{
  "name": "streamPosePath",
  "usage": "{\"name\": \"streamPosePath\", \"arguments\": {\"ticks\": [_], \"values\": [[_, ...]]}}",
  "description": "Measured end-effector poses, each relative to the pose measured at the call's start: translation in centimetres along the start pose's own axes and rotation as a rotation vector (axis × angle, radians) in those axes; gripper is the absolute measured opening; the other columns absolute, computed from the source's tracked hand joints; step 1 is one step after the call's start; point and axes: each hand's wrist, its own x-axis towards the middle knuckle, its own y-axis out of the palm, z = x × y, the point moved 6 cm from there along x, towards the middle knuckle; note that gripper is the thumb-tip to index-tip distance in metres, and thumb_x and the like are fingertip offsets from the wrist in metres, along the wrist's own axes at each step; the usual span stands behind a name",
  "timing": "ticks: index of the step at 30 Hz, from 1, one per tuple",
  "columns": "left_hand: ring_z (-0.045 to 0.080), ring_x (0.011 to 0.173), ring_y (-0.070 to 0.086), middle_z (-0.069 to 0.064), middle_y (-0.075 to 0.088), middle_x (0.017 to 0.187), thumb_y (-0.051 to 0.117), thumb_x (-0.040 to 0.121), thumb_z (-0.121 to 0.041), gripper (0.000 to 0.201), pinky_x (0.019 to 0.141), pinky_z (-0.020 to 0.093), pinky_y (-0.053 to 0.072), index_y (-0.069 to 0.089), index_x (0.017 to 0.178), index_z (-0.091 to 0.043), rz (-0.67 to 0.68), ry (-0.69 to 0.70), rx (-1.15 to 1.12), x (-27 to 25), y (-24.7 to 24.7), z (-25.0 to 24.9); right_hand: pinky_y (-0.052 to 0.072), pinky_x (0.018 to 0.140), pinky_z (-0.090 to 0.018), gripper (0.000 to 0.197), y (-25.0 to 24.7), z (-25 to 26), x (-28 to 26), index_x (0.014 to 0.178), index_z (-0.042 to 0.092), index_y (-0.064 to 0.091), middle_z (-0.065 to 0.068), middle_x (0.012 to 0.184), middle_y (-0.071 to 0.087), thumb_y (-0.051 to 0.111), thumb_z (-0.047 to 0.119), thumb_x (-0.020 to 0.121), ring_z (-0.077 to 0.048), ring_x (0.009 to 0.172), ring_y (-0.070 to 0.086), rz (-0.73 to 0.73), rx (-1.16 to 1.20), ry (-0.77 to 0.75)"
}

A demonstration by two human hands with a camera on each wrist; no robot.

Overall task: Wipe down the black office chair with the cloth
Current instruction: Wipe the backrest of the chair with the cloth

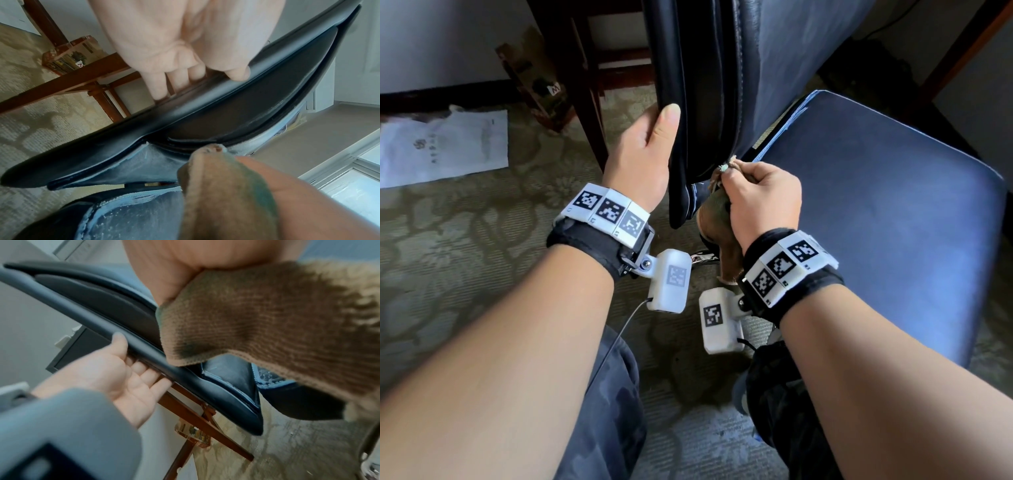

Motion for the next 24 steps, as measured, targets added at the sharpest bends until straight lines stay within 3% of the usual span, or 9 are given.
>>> {"name": "streamPosePath", "arguments": {"ticks": [11, 14, 15, 16, 17, 18, 19, 20, 24], "values": [[0.005, 0.092, 0.064, -0.015, 0.068, 0.09, 0.047, 0.09, -0.081, 0.02, 0.103, 0.05, 0.056, 0.063, 0.098, -0.073, 0.078, 0.001, -0.001, 0.4, -0.5, 0.3, 0.063, 0.077, -0.036, 0.015, 0.7, -0.7, -0.4, 0.07, 0.031, 0.077, 0.016, 0.072, 0.075, 0.076, 0.027, 0.084, -0.004, 0.074, 0.072, 0.043, 0.037, 0.074], [0.016, 0.074, 0.057, -0.018, 0.045, 0.058, 0.051, 0.089, -0.082, 0.034, 0.102, 0.054, 0.056, 0.069, 0.107, -0.059, 0.096, 0.006, -0.063, 0.1, -0.2, 0.2, 0.06, 0.068, -0.027, 0.013, -1.6, 0.8, -0.9, 0.077, 0.023, 0.08, 0.01, 0.074, 0.076, 0.076, 0.016, 0.087, -0.003, 0.068, 0.07, -0.049, 0.212, 0.009], [0.028, 0.076, 0.059, -0.009, 0.065, 0.067, 0.052, 0.088, -0.083, 0.043, 0.103, 0.054, 0.056, 0.07, 0.111, -0.052, 0.103, 0.016, -0.081, 0.0, 0.0, 0.2, 0.059, 0.066, -0.025, 0.013, -2.0, 1.2, -1.1, 0.078, 0.022, 0.08, 0.009, 0.074, 0.077, 0.076, 0.013, 0.087, -0.003, 0.067, 0.069, -0.062, 0.264, -0.012], [0.042, 0.087, 0.059, -0.013, 0.045, 0.109, 0.052, 0.086, -0.085, 0.051, 0.103, 0.054, 0.056, 0.071, 0.113, -0.046, 0.109, 0.022, -0.088, -0.2, 0.1, 0.1, 0.058, 0.065, -0.023, 0.013, -2.2, 1.5, -1.2, 0.079, 0.021, 0.08, 0.008, 0.074, 0.077, 0.076, 0.012, 0.087, -0.002, 0.067, 0.069, -0.065, 0.287, -0.026], [0.048, 0.099, 0.055, -0.006, 0.025, 0.085, 0.052, 0.085, -0.086, 0.055, 0.104, 0.054, 0.055, 0.071, 0.114, -0.044, 0.111, 0.023, -0.09, -0.3, 0.1, 0.1, 0.056, 0.065, -0.021, 0.011, -2.1, 1.5, -1.3, 0.081, 0.021, 0.08, 0.009, 0.075, 0.077, 0.077, 0.013, 0.087, 0.0, 0.066, 0.068, -0.065, 0.279, -0.033], [0.05, 0.099, 0.054, -0.014, 0.03, 0.103, 0.052, 0.085, -0.086, 0.056, 0.103, 0.055, 0.056, 0.071, 0.115, -0.044, 0.116, 0.018, -0.093, -0.3, 0.1, 0.1, 0.055, 0.064, -0.019, 0.008, -1.8, 1.4, -1.3, 0.083, 0.021, 0.08, 0.01, 0.075, 0.076, 0.077, 0.015, 0.087, 0.002, 0.066, 0.067, -0.065, 0.249, -0.033], [0.05, 0.086, 0.051, 0.003, 0.059, 0.099, 0.052, 0.085, -0.086, 0.054, 0.1, 0.058, 0.057, 0.071, 0.116, -0.045, 0.127, 0.007, -0.102, -0.4, 0.2, 0.3, 0.053, 0.063, -0.018, 0.005, -1.6, 1.2, -1.3, 0.084, 0.021, 0.08, 0.012, 0.075, 0.076, 0.078, 0.018, 0.087, 0.004, 0.066, 0.066, -0.069, 0.216, -0.031], [0.042, 0.07, 0.046, -0.007, 0.043, 0.056, 0.053, 0.086, -0.085, 0.05, 0.097, 0.062, 0.057, 0.072, 0.115, -0.047, 0.135, -0.005, -0.111, -0.4, 0.1, 0.4, 0.052, 0.064, -0.017, 0.003, -1.3, 1.0, -1.3, 0.085, 0.022, 0.08, 0.013, 0.075, 0.075, 0.078, 0.02, 0.086, 0.005, 0.066, 0.065, -0.073, 0.189, -0.026], [0.02, 0.056, 0.025, -0.009, 0.028, 0.055, 0.056, 0.089, -0.08, 0.038, 0.072, 0.053, 0.053, 0.072, 0.097, -0.047, 0.149, -0.027, -0.175, -0.4, 0.0, 0.6, 0.052, 0.066, -0.015, 0.003, -0.3, 0.0, -1.1, 0.087, 0.022, 0.081, 0.016, 0.077, 0.074, 0.077, 0.023, 0.088, 0.007, 0.068, 0.065, -0.074, 0.15, 0.012]]}}
